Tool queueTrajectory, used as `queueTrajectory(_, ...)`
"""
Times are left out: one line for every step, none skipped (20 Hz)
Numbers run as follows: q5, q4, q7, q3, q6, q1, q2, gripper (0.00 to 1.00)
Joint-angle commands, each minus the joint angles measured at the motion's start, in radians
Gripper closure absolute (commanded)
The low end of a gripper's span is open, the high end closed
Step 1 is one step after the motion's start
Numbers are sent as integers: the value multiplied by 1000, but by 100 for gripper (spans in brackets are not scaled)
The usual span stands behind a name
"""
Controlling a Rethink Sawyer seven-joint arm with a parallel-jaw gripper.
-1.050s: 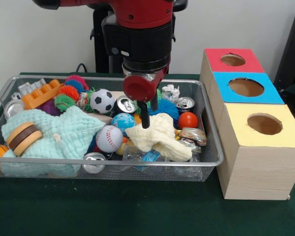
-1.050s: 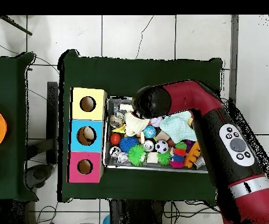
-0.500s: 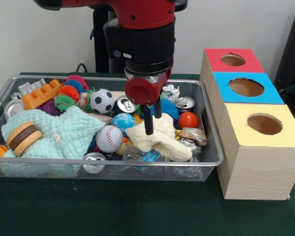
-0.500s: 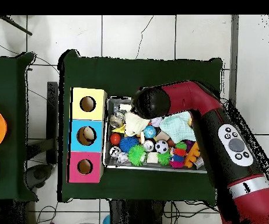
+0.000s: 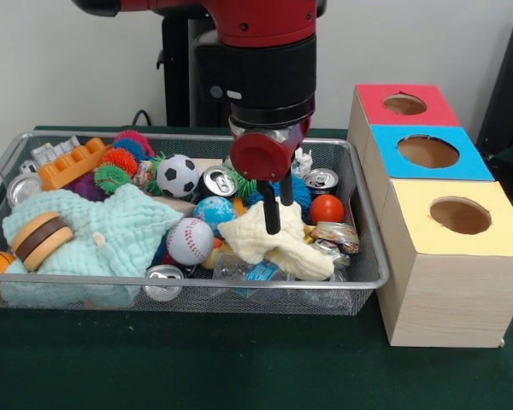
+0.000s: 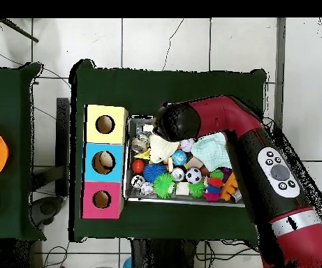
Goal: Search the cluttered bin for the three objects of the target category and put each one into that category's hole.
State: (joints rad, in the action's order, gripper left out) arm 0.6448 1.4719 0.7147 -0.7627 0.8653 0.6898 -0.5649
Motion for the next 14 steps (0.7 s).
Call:
queueTrajectory(-11, 44, 79, 76, 34, -8, -2, 0)
queueTrajectory(-9, 38, 88, 78, 30, -20, 0, 0)
queueTrajectory(-6, 34, 88, 79, 22, -20, 1, 0)
queueTrajectory(-6, 24, 85, 78, 15, -21, 7, 0)
queueTrajectory(-5, 14, 83, 76, 8, -21, 13, 0)
queueTrajectory(-5, -3, 78, 73, 2, -23, 21, 0)
queueTrajectory(-6, -20, 73, 69, -1, -25, 24, 0)
queueTrajectory(-8, -36, 72, 66, 3, -32, 21, 0)
queueTrajectory(-14, -56, 66, 64, 19, -38, 16, 0)
queueTrajectory(-20, -75, 60, 61, 36, -44, 10, 0)
queueTrajectory(-26, -92, 53, 60, 56, -49, 6, 0)
queueTrajectory(-30, -122, 50, 62, 81, -65, 12, 0)
queueTrajectory(-33, -131, 46, 65, 86, -67, 19, 0)
queueTrajectory(-36, -139, 41, 68, 92, -68, 26, 0)
